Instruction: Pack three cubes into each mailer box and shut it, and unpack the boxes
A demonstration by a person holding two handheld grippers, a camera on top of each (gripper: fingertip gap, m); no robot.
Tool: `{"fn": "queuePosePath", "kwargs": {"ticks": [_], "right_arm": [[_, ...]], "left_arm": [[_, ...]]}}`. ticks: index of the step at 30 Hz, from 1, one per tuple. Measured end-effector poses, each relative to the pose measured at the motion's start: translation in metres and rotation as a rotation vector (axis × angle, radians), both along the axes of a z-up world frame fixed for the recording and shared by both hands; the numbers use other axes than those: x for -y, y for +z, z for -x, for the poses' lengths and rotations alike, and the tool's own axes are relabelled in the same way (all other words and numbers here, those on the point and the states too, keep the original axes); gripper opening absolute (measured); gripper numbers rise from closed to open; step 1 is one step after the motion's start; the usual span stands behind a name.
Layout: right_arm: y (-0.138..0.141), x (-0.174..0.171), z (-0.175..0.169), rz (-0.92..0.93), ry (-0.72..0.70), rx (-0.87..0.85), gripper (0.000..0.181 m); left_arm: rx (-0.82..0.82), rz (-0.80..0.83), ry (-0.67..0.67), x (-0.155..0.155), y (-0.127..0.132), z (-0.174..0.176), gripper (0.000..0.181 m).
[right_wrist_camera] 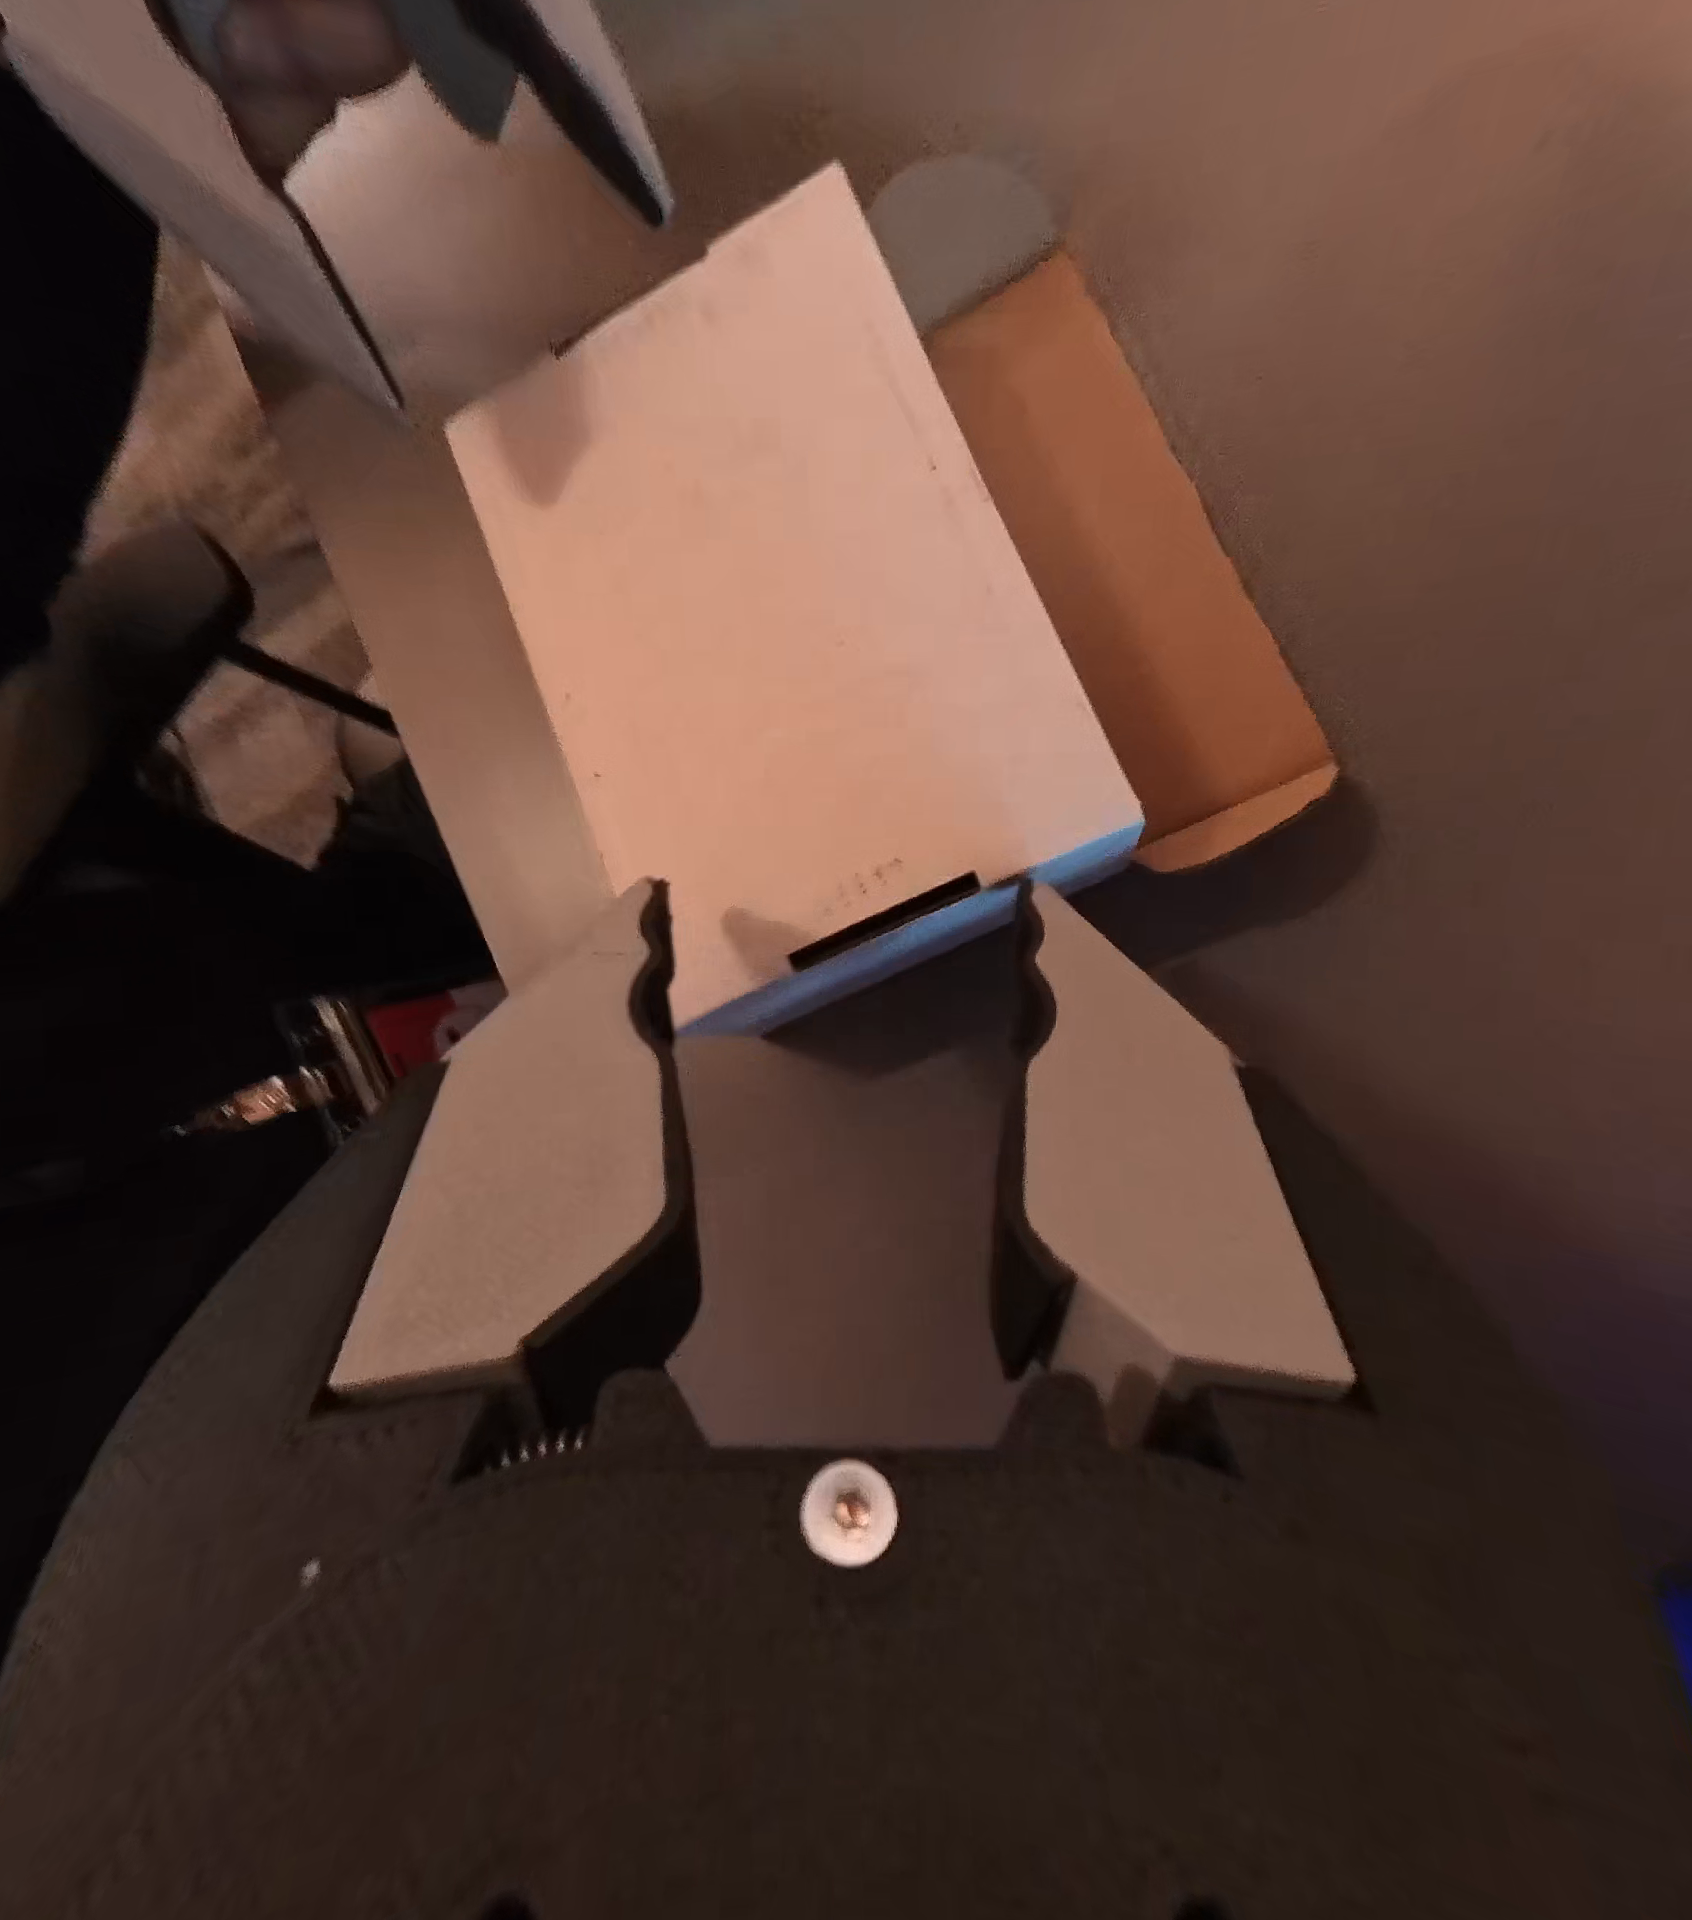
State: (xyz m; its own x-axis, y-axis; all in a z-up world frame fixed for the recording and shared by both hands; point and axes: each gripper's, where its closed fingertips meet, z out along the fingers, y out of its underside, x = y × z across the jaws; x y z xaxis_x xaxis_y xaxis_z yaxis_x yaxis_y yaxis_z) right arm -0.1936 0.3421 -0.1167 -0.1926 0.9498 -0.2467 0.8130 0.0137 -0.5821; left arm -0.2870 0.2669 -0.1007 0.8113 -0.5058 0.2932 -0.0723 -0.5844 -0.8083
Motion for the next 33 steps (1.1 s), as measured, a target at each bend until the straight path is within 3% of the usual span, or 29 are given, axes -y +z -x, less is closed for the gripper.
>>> {"fn": "queuePosePath", "kwargs": {"ticks": [4,7,10,11,13,15,18,21,28,33], "right_arm": [[-0.002,-0.015,0.005,0.058,-0.158,-0.003,0.082],[-0.017,-0.023,0.006,0.072,-0.224,0.025,0.083],[-0.019,-0.005,0.009,0.199,-0.170,0.015,0.072],[-0.019,-0.001,0.010,0.214,-0.147,0.012,0.075],[-0.017,-0.004,0.012,0.180,-0.133,-0.013,0.074],[-0.006,-0.013,0.017,0.120,-0.148,-0.093,0.062],[0.030,-0.024,0.022,0.024,-0.166,-0.318,0.044],[0.059,-0.014,0.014,0.041,-0.115,-0.504,0.041],[0.032,0.007,-0.007,0.036,-0.024,-0.426,0.048],[0.059,-0.004,-0.017,-0.100,0.021,-0.436,0.047]], "left_arm": [[0.084,0.080,0.105,-0.004,-0.005,0.019,0.074],[0.096,0.165,0.141,-0.007,-0.022,0.025,0.076],[0.130,0.211,0.088,-0.010,-0.034,0.013,0.076],[0.154,0.196,0.040,-0.010,-0.032,0.005,0.069],[0.113,0.141,0.036,-0.014,-0.030,0.007,0.071],[0.031,0.036,0.036,-0.017,-0.023,0.011,0.070],[-0.163,-0.208,0.054,-0.018,0.001,0.020,0.052],[-0.292,-0.369,0.043,-0.005,0.016,0.017,0.039],[-0.318,-0.269,-0.048,0.025,-0.012,0.003,0.061],[-0.348,-0.282,0.011,0.026,0.009,0.024,0.057]]}}
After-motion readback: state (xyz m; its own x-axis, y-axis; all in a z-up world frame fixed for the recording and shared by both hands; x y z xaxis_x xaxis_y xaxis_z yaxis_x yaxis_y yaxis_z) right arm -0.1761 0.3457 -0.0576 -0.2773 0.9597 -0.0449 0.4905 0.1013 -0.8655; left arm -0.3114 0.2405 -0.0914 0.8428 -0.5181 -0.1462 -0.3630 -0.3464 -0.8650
